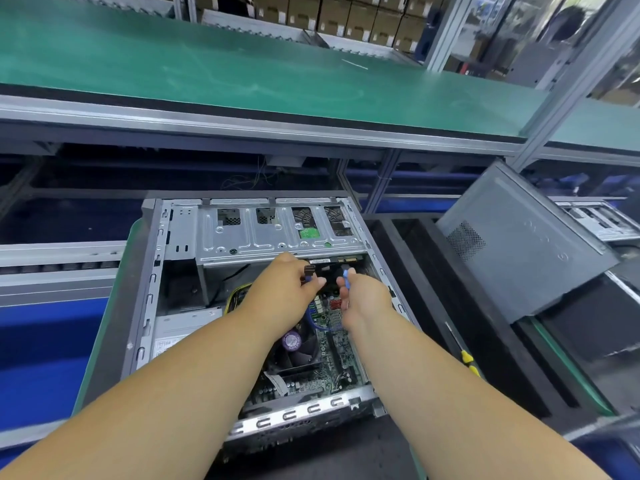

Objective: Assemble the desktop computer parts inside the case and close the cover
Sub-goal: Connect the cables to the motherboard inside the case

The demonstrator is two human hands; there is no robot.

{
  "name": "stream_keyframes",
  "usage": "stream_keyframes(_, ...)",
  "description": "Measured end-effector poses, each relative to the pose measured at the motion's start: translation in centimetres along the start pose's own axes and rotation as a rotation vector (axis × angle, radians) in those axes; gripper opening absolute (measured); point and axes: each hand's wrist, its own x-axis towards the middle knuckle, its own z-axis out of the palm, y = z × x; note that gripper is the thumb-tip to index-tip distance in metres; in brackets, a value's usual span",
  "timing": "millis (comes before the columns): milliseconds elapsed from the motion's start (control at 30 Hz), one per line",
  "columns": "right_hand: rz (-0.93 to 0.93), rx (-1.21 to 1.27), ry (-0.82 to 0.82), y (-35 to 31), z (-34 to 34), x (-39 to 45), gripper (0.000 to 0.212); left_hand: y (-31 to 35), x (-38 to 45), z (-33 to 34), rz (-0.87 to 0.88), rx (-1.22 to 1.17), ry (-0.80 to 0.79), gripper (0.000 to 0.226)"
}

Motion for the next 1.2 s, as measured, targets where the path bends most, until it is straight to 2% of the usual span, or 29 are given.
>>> stream_keyframes(567,-0.016,-0.021,-0.028,0.1,0.1,0.8,0.028,-0.3,0.2,0.1,-0.013,-0.048,0.041,0.026)
stream_keyframes(733,-0.062,-0.061,-0.057,0.3,-0.2,0.4,0.019,-0.4,0.2,0.1,0.005,-0.041,0.02,0.026)
stream_keyframes(833,-0.177,-0.156,-0.118,0.9,-0.6,-0.7,0.008,-0.5,0.0,0.2,-0.015,-0.116,0.031,0.025)
stream_keyframes(933,-0.368,-0.308,-0.191,1.4,-0.6,-1.6,0.01,-0.6,0.0,0.2,-0.057,-0.16,0.055,0.03)
stream_keyframes(1067,-0.62,-0.579,-0.169,1.3,-0.6,-1.9,0.014,-0.7,0.0,0.1,-0.157,-0.126,0.073,0.043)
stream_keyframes(1200,-0.692,-0.707,-0.216,1.4,-0.8,-2.2,0.014,-0.9,-0.3,-0.1,-0.266,-0.267,-0.003,0.038)
